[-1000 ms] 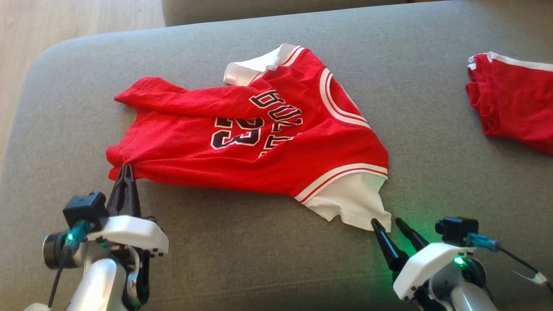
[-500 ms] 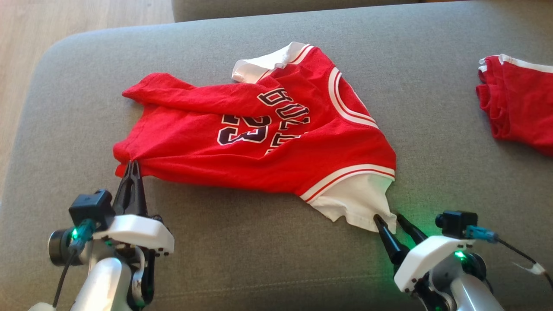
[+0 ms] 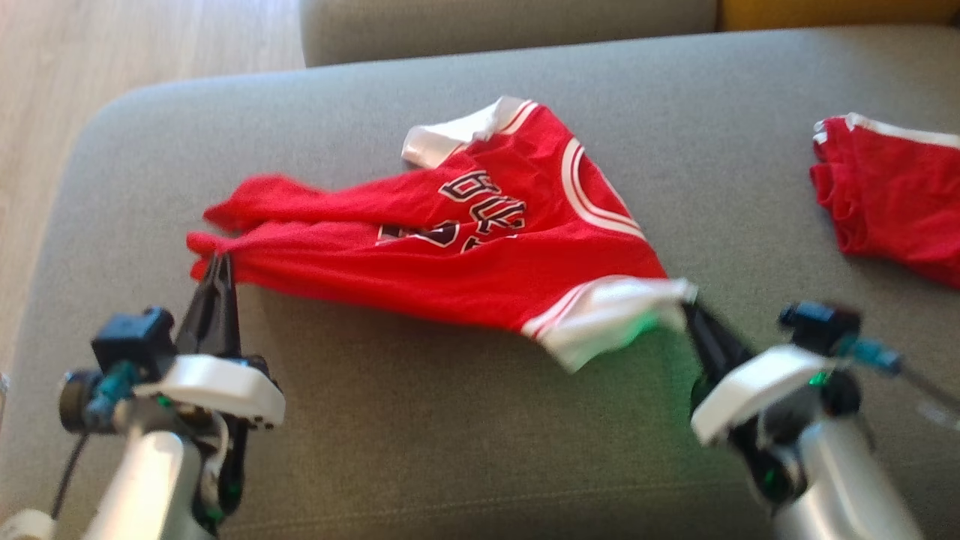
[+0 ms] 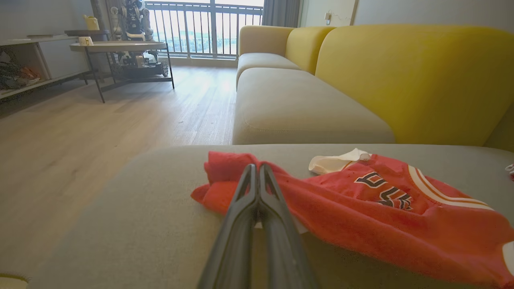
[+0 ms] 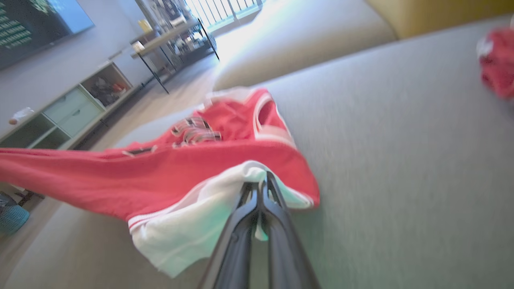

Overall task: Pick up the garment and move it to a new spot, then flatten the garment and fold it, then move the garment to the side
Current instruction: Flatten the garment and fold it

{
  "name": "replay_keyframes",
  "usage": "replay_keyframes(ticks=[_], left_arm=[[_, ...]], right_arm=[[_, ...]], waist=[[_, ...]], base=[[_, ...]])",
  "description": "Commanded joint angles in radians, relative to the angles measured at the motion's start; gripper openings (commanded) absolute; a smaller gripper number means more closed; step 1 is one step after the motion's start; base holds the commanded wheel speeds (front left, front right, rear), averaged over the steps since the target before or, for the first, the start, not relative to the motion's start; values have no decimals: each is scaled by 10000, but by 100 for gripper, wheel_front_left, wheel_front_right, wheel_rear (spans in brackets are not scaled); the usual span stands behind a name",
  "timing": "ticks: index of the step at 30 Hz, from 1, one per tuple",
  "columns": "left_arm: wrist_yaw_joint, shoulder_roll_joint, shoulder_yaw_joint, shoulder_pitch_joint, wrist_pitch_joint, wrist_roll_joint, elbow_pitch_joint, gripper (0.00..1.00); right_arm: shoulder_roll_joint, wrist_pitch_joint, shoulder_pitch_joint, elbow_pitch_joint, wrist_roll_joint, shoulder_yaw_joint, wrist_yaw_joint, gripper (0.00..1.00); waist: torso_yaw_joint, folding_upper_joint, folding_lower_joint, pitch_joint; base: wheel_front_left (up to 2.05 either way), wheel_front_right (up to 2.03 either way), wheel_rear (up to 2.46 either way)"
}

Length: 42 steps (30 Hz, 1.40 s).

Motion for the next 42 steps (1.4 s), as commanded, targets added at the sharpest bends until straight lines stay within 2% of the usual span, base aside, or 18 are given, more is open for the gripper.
replay_keyframes(ticks=[1, 8, 15, 23, 33, 38, 42], left_arm=[[-58, 425, 392, -699, 139, -57, -605, 0], [-638, 1114, 377, -1774, 1695, -413, -1687, 0], [-1081, 1527, 669, -2940, 3110, -1265, -2261, 0], [-775, 1137, 1423, -3580, 3678, -2528, -2521, 0], [-267, 1620, 1201, -2911, 3814, -1595, -3162, 0], [-325, 1941, 892, -2973, 4356, -1322, -3103, 0], [-700, 2176, 426, -3647, 5152, -1282, -2648, 0]], right_arm=[[22, 38, -678, -837, -144, 58, -4, 0], [22, 472, -1962, -3006, 265, -462, -4, 0], [22, 618, -3598, -3222, 965, -984, -4, 0], [22, 472, -4337, -2958, 525, -1450, -4, 0], [22, 990, -3612, -3585, -7, -1807, -4, 0], [22, 1459, -3661, -3763, -205, -1662, -4, 0], [22, 2083, -4381, -3399, -551, -1458, -4, 0]], waist=[[-23, 0, 0, -229], [-29, 0, 0, -792], [-2, 0, 0, -1054], [72, 0, 0, -1322], [61, 0, 0, -1462], [18, 0, 0, -1300], [13, 0, 0, -856]], base=[[0, 0, 0], [0, 0, 0], [0, 0, 0], [0, 0, 0], [0, 0, 0], [0, 0, 0], [0, 0, 0]])
